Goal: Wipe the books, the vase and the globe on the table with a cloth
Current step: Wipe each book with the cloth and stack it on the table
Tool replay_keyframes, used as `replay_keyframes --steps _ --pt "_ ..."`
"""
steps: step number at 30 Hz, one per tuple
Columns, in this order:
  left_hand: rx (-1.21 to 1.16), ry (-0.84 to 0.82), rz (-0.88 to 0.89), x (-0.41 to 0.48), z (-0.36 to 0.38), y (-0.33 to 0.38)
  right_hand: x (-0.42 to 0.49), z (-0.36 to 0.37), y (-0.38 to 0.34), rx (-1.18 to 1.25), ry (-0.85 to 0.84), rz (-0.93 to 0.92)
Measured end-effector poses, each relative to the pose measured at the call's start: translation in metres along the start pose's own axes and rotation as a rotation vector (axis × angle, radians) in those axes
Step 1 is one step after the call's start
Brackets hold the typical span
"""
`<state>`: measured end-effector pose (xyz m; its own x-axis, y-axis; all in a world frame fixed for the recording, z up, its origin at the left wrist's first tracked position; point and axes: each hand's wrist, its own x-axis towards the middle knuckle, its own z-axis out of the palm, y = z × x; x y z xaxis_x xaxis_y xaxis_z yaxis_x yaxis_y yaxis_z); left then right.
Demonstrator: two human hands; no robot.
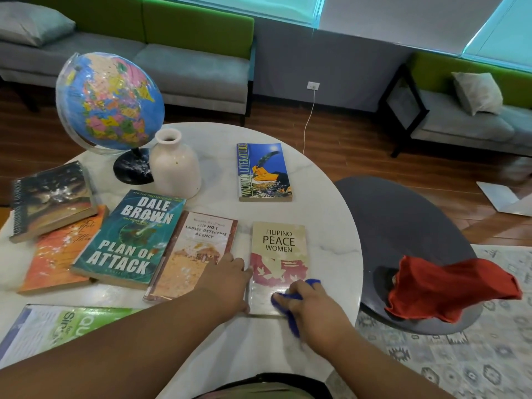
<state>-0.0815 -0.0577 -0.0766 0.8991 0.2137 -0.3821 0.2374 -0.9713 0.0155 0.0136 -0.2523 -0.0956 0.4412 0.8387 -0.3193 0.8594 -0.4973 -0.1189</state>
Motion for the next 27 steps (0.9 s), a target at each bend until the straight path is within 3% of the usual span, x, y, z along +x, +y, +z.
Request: replay_keyframes --steps 3,5,12,16,18,20,25,27 --pt "-0.016 -0.005 -0.010 0.000 0.002 -0.001 0.005 -0.006 0.016 0.099 0.063 0.201" --pt "-0.019 -0.006 -0.014 0.001 0.003 -0.001 0.010 -0.010 0.015 0.006 0.040 0.240" --pt "-0.015 -0.013 -0.011 0.001 0.000 0.000 0.010 -0.006 -0.015 -0.061 -0.046 -0.100" --pt "-0.033 -0.003 -0.017 0.001 0.003 -0.001 0.018 -0.014 0.012 0.055 0.029 0.137" --pt "-0.045 -0.002 -0.020 0.001 0.004 -0.002 0.022 -0.018 0.017 0.000 0.039 0.211" --pt "-0.055 0.000 -0.023 0.000 0.004 -0.002 0.023 -0.018 0.007 -0.067 -0.001 0.177" --pt "-0.068 0.013 -0.027 -0.002 0.003 -0.001 0.016 -0.007 -0.020 -0.123 -0.064 -0.134" --pt "-0.058 0.021 -0.033 -0.003 0.002 -0.001 0.025 -0.009 -0.008 -0.118 -0.044 -0.089"
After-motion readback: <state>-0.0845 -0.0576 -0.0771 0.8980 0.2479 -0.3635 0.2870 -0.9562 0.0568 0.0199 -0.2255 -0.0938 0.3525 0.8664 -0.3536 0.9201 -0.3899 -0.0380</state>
